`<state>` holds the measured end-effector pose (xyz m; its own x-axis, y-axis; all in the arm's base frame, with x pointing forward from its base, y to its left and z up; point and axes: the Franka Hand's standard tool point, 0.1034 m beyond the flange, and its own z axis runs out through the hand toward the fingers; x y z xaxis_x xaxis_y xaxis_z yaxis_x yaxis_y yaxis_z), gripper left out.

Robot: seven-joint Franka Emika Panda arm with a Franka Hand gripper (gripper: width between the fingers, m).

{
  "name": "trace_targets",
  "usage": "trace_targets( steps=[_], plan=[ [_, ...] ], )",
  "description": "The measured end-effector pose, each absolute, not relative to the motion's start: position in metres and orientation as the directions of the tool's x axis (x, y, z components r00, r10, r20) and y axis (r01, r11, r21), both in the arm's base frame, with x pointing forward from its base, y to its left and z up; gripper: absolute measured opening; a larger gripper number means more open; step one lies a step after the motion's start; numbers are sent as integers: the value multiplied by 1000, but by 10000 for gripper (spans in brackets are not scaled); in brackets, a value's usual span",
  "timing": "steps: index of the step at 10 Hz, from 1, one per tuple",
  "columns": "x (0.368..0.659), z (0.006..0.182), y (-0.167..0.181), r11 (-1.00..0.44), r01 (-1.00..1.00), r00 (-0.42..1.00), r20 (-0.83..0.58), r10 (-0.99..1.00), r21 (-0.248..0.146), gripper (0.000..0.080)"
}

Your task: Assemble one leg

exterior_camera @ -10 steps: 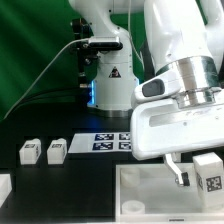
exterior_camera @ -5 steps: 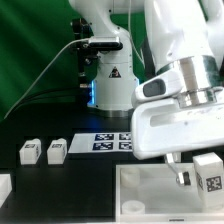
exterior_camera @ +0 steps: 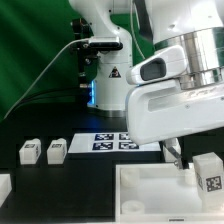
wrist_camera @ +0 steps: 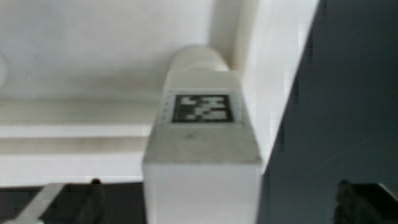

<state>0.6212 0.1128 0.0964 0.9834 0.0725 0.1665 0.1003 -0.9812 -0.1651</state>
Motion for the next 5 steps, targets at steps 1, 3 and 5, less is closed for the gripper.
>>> trace_targets(
  steps=[1,3,5],
  plan=[
    [623,94,114,-979,99,991,107,81,-178,649],
    [620,89,117,-974,86,992,-72,103,-210,649],
    [619,77,116,-976,83,995,-43,93,-203,649]
  ],
)
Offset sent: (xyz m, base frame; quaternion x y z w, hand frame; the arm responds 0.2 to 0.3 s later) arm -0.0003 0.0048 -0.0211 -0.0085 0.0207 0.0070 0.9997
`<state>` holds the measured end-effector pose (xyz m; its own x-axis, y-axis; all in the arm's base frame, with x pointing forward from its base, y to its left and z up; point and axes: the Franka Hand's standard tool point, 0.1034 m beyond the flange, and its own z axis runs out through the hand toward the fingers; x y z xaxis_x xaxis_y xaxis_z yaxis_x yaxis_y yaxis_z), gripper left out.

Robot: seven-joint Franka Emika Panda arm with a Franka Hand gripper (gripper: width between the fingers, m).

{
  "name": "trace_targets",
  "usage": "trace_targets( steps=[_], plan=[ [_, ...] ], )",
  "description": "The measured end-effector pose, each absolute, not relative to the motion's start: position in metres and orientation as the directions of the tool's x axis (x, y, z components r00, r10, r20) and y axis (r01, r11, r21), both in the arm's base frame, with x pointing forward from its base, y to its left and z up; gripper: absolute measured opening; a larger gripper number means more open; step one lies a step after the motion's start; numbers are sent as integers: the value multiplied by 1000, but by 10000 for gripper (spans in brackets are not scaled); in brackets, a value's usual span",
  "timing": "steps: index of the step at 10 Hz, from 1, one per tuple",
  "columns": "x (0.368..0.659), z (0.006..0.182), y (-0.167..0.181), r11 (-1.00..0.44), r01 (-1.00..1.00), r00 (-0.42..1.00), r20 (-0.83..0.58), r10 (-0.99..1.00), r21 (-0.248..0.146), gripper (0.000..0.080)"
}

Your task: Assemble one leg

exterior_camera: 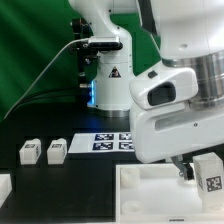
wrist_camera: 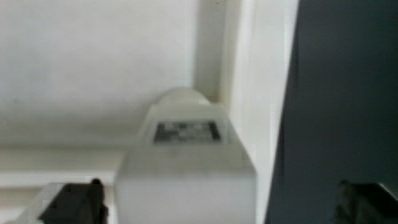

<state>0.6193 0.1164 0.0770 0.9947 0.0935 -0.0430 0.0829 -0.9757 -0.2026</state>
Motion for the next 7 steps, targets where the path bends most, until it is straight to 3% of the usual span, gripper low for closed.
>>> trace_targets(
  steps=[2,4,5,7],
  plan=[
    [618,76,117,-977,73,995,-47,84,-202,649],
    [618,76,117,-977,72,995,-48,84,-202,377],
    [618,75,115,-977,71,995,-48,82,-199,297],
    [618,75,115,-980,27,998,-57,39,-197,297]
  ],
)
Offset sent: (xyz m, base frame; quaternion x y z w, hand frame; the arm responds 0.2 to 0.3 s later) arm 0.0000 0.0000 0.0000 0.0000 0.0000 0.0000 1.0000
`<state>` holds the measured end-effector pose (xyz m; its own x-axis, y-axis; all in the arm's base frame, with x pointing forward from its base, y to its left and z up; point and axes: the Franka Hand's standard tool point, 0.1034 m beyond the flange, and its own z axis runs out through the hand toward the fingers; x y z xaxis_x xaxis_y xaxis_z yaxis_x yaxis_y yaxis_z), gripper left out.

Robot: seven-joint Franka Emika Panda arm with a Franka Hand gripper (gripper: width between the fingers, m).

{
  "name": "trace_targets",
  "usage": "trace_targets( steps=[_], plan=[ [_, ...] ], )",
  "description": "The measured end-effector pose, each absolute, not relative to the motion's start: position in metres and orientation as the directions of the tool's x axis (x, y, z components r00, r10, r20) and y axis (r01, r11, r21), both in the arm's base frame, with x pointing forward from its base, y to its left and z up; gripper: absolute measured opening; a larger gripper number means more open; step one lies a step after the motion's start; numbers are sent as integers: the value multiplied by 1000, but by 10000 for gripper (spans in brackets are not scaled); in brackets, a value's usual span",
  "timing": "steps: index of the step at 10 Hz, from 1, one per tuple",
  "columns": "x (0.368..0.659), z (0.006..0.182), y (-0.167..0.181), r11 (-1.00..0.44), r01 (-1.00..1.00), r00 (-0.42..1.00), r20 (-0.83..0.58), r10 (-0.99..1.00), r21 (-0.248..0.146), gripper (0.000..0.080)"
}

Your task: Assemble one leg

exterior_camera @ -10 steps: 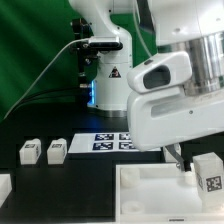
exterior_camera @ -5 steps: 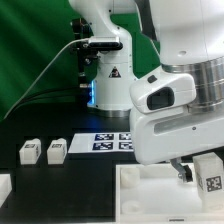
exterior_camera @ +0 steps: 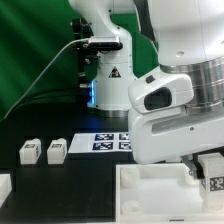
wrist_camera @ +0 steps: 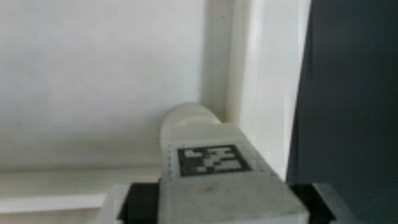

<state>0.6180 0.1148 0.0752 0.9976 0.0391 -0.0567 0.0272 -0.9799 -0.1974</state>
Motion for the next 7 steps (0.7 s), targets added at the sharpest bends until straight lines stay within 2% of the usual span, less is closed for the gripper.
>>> trace_targets(
  steps=[1,2,3,4,5,7],
  plan=[
    [618,75,115,-980,27,998,-57,39,-197,297],
    [619,76,115,-975,-109,992,-81,-94,-196,297],
    [621,78,116,-932,-316,947,-118,-299,-178,297],
    [622,78,116,-853,-493,869,-160,-469,-174,297],
    [623,77,114,-686,-711,702,-225,-676,-156,297],
    [623,76,115,-493,-864,502,-276,-820,-106,297]
  ],
)
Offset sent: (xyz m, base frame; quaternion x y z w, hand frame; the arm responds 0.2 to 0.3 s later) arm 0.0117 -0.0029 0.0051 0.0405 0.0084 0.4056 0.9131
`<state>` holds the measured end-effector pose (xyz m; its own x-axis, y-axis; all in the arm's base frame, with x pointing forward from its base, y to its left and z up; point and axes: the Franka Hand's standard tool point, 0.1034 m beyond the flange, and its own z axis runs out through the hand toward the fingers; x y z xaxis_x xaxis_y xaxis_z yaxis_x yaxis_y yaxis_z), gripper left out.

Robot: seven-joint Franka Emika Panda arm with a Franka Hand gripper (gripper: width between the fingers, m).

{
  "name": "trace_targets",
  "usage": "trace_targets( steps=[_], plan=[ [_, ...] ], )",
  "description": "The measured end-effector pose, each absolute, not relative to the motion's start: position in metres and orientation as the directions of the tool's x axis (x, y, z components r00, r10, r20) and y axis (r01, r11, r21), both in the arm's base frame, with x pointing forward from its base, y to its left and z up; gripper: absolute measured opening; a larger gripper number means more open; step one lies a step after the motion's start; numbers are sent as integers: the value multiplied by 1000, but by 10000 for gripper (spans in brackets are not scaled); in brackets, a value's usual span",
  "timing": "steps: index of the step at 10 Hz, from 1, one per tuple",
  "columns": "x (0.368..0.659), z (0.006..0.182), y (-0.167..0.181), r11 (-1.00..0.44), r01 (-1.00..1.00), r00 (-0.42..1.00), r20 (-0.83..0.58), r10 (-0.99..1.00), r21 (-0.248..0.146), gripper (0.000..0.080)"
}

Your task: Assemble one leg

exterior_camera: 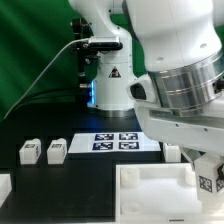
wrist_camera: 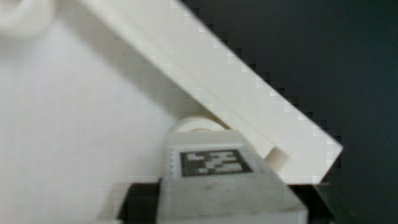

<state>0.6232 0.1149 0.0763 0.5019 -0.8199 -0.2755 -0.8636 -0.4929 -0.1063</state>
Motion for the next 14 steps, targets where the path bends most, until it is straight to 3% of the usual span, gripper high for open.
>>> trace_targets(
  steps=[2,4,5,6,8,9,10,11,14],
  plan=[
    [623,76,117,-355,-933,357,-290,-888,-60,297],
    [619,71,120,-58,-998,51,-302,-952,13,297],
    [618,69,121,20,-1000,-20,-296,-955,5,296],
    [619,69,121,6,-1000,-6,-298,-955,2,296],
    [618,69,122,-53,-998,55,-297,-953,-16,306],
    [615,66,122,-193,-980,200,-286,-937,-50,478],
    [613,67,123,-434,-898,436,-257,-862,-68,478],
    [616,69,129,-578,-813,576,-235,-783,-68,616],
    [617,67,125,-790,-598,797,-197,-570,-134,648]
  ],
)
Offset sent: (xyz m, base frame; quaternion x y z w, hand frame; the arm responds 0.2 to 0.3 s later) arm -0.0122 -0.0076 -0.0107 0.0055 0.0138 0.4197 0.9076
